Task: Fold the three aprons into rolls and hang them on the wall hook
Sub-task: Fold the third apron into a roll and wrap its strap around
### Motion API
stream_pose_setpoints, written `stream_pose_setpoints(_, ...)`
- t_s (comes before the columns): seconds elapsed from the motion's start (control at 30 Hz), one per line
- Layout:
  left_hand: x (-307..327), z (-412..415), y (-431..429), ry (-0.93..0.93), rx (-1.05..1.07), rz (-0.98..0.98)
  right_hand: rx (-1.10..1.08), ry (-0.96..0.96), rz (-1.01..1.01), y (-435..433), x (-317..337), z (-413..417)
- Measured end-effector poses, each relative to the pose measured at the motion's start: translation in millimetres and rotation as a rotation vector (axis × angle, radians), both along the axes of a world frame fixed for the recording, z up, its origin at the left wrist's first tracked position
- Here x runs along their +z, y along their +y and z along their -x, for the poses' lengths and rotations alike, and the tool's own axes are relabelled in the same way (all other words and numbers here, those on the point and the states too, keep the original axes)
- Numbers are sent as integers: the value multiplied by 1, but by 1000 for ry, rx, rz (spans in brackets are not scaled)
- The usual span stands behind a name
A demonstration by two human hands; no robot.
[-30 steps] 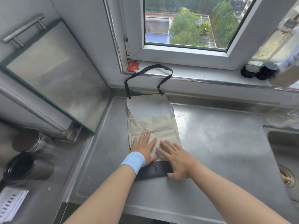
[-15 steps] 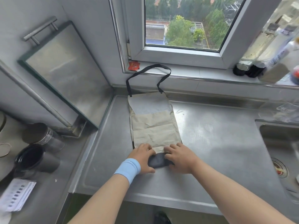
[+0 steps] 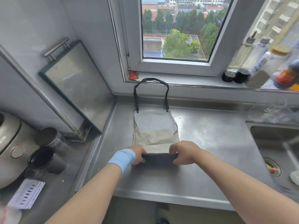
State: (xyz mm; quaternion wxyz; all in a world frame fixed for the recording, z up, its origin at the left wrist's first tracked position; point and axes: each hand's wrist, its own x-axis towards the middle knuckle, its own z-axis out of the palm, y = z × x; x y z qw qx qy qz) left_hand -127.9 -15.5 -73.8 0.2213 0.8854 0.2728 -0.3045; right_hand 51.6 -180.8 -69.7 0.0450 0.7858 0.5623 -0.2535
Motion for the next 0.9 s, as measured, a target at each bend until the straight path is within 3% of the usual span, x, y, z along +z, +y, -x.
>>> stream_pose_setpoints(0.07, 14, -2, 9, 49, 21, 57, -107, 139, 150, 5, 12, -13)
stream_pose_setpoints(0.13, 26, -6, 20, 11, 118, 116, -257, 354, 140, 7, 19, -27)
stream_pose_setpoints(0.3, 32, -16, 55, -317, 430, 175, -624, 782, -208, 23, 13, -48)
stream_pose_setpoints(0.43, 13, -26, 76, -555, 715, 148, -777, 837, -412, 51, -11, -58)
stream_pose_setpoints(0.6, -11, -52, 93, -702, 891, 97, -803, 628, -423, 93, -45, -68)
stream_pose_setpoints(0.7, -27, -69, 99, -676, 758, -125, -826, 531, -425, 118, -55, -72)
stream_pose_setpoints(0.8, -45, -82, 96, -565, 415, -479, -795, 467, -365, 137, -70, -78)
stream_pose_setpoints(0.9, -65, -91, 89, -378, 104, -395, -749, 373, -294, 149, -80, -82)
